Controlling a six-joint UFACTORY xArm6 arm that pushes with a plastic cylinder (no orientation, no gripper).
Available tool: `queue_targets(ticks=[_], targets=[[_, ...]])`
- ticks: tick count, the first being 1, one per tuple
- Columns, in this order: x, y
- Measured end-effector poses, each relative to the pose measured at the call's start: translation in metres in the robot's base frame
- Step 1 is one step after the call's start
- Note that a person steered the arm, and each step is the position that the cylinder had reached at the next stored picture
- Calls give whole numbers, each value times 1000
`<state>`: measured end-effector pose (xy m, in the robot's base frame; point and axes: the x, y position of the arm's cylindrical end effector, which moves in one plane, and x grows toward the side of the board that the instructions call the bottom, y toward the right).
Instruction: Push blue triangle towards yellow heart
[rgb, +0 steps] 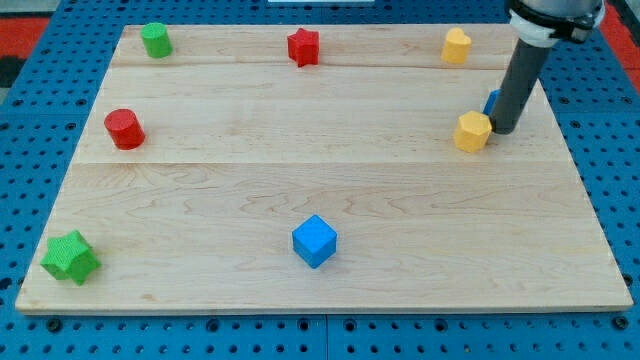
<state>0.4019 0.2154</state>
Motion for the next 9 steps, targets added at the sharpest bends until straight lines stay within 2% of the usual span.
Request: queue_targets(ticks=[1,3,5,9], targets=[[12,17],[-21,42],[-49,2],[-57,-69]])
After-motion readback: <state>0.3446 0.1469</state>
